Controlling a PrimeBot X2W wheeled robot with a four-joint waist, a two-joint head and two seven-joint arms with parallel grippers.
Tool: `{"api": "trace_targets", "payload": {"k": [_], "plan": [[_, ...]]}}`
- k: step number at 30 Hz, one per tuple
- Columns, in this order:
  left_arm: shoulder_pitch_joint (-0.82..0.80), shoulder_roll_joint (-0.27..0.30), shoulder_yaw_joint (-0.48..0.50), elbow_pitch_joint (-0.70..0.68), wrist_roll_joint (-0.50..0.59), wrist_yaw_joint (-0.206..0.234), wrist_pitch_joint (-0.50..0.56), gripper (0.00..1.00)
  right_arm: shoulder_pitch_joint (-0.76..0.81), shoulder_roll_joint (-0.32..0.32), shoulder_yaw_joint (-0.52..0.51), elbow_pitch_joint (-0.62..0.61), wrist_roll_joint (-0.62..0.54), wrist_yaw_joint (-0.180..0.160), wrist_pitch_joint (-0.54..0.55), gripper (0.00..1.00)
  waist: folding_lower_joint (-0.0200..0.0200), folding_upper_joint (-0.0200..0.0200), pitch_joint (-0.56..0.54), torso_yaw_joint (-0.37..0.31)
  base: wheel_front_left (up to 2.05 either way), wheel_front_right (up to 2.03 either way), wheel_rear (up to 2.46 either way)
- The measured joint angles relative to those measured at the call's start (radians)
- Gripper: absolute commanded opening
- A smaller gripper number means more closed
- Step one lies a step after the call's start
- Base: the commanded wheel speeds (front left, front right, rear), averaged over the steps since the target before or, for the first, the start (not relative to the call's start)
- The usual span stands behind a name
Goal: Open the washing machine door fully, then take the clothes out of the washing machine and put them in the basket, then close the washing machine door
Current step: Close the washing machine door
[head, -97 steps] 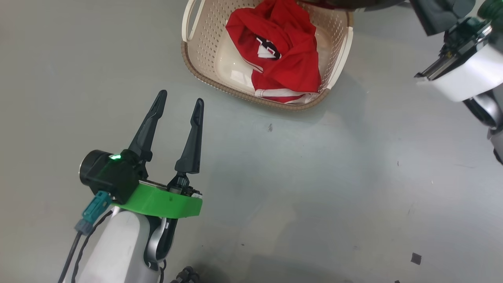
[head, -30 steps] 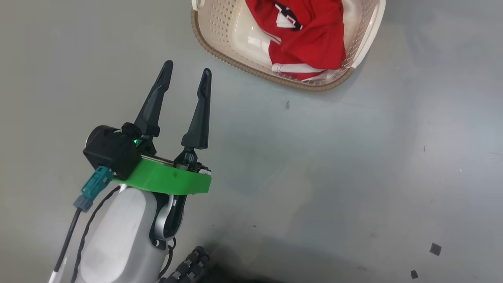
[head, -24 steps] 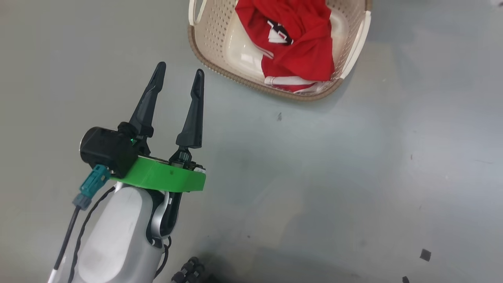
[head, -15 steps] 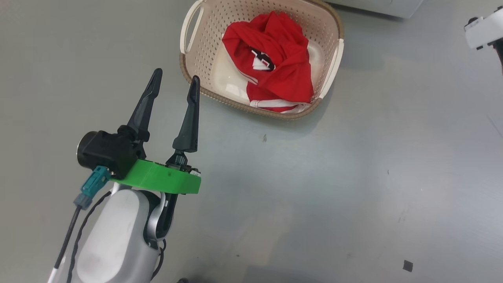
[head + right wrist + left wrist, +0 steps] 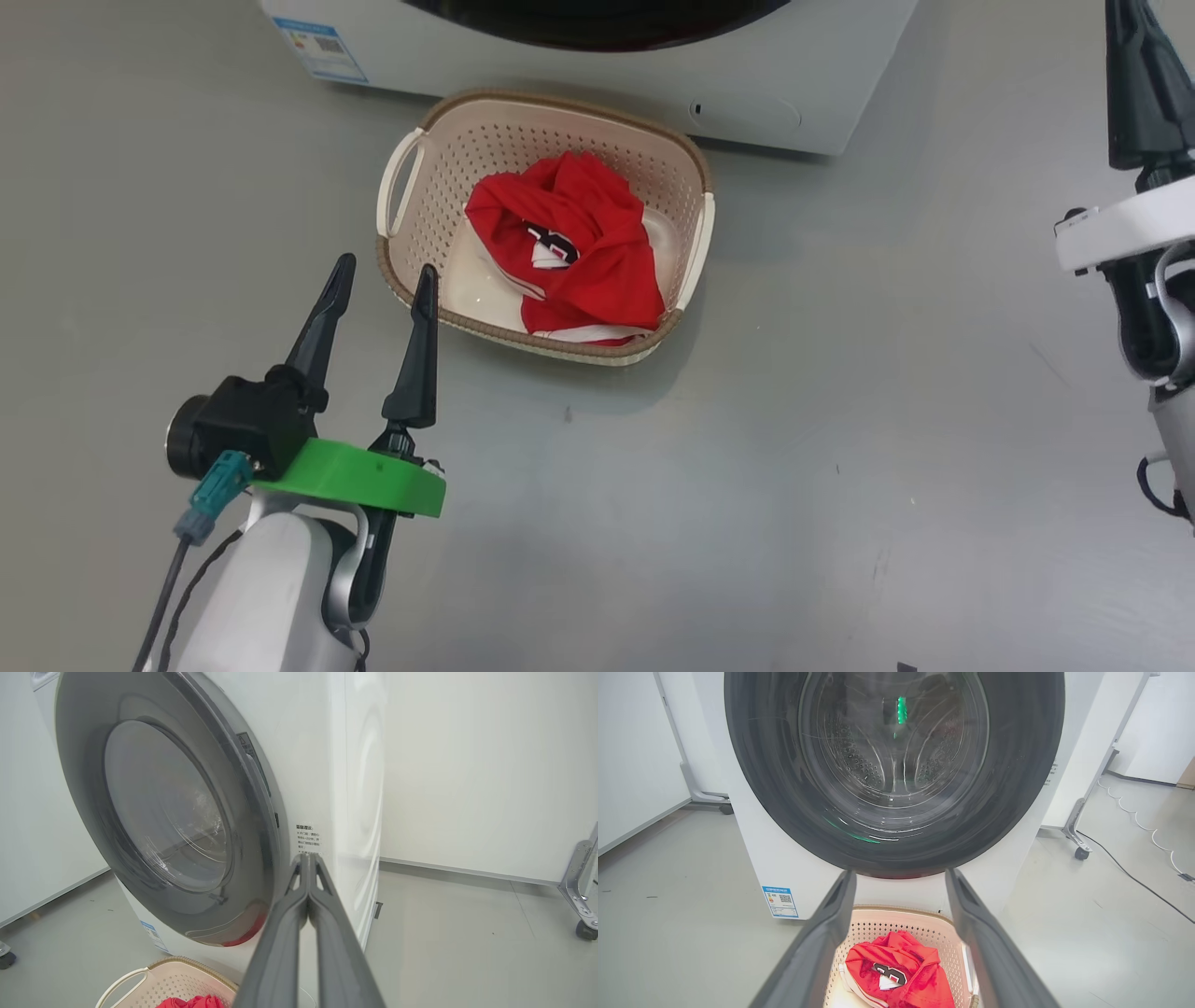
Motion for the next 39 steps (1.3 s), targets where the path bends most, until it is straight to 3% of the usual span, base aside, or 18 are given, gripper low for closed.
{"api": "trace_targets", "payload": {"k": [12,25,27,28,29,39], "plan": [[0.075,0.002,0.047,0.030,0.017,-0.018,0.000,1.00,0.208,0.071,-0.128,-0.077,-0.002,-0.033,0.000,0.00,0.0000,0.0000,-0.127,-0.082,0.00,0.00,0.00],[0.130,0.004,0.074,0.030,0.018,-0.031,0.000,1.00,0.415,0.128,-0.193,-0.146,-0.049,-0.033,0.000,0.00,0.0000,0.0000,-0.216,-0.156,0.00,0.00,0.00],[0.131,0.004,0.078,0.028,0.018,-0.031,0.000,1.00,0.435,0.139,-0.202,-0.156,-0.053,-0.033,0.000,0.47,-0.0001,0.0000,-0.224,-0.164,0.00,0.00,0.00],[0.132,0.004,0.078,0.028,0.016,-0.031,0.000,1.00,0.445,0.148,-0.211,-0.161,-0.053,-0.033,0.000,0.78,0.0000,0.0000,-0.227,-0.168,0.00,0.00,0.00],[0.134,0.004,0.080,0.028,0.011,-0.031,0.000,1.00,0.456,0.155,-0.217,-0.167,-0.053,-0.033,0.000,1.00,0.0000,0.0000,-0.229,-0.171,0.00,0.00,0.00],[0.151,0.006,0.092,0.016,0.018,-0.031,0.000,1.00,0.514,0.189,-0.252,-0.208,-0.081,-0.023,0.000,1.00,0.0000,0.0000,-0.238,-0.187,0.00,0.00,0.00]]}}
